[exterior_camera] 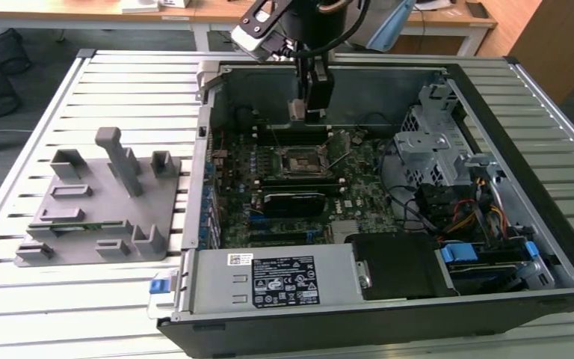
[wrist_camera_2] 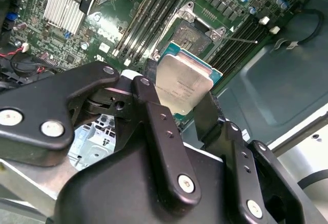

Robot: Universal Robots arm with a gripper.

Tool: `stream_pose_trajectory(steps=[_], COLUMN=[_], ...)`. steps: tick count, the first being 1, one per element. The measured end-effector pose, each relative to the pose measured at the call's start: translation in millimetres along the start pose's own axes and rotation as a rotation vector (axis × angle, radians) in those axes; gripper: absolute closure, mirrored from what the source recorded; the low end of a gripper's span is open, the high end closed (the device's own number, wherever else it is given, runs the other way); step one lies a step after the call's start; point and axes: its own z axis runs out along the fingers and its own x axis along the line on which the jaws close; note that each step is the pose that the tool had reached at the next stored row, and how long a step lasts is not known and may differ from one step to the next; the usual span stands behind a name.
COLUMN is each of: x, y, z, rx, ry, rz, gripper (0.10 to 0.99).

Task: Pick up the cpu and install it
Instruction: 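Place the cpu into insertion slot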

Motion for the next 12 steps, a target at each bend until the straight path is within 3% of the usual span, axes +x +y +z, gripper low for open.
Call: stream_pose_trajectory(steps=[12], x=[5.3], y=[3.8], z=[15.0], rx=[0.000], ry=[-0.0021], rz=[0.000], gripper=[0.553])
